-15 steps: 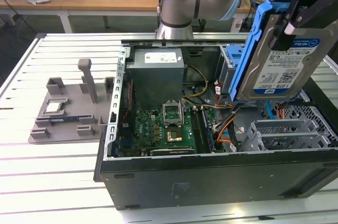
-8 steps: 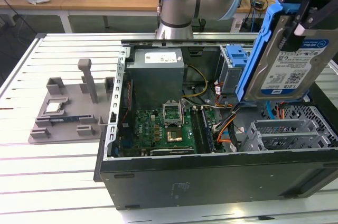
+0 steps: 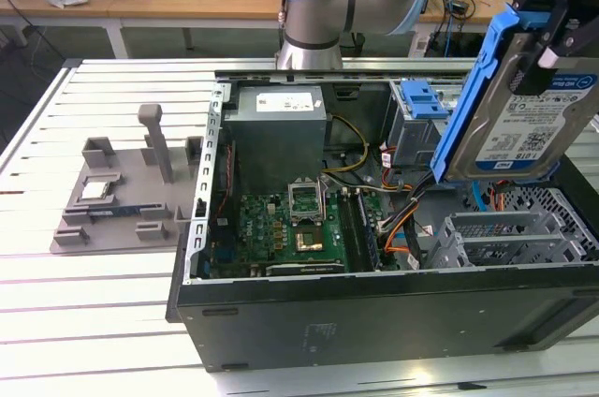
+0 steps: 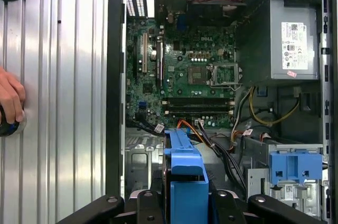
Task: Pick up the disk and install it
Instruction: 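Pick up the disk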
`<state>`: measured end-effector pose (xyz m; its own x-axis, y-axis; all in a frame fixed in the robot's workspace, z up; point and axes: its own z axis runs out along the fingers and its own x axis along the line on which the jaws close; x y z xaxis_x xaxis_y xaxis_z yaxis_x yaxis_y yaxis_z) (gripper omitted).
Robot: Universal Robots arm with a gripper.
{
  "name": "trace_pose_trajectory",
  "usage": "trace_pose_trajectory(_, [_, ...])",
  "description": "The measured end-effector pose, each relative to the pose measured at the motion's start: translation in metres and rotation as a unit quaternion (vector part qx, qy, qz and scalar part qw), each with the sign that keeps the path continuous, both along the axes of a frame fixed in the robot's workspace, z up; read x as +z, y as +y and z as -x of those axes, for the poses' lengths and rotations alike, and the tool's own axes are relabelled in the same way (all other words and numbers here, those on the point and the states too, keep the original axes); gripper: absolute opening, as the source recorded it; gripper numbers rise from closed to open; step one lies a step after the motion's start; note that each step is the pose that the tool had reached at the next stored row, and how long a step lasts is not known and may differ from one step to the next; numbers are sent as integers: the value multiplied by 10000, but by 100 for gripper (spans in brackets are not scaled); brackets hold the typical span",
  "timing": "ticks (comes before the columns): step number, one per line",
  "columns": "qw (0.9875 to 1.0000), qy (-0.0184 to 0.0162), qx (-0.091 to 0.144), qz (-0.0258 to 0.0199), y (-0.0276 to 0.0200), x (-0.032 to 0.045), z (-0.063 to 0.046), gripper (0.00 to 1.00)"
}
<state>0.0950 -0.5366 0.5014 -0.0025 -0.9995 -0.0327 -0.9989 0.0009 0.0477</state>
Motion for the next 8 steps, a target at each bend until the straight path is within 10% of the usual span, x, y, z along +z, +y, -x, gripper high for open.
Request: trace_pose_trajectory(8, [10000,0,0,0,-38,-90,-73,37])
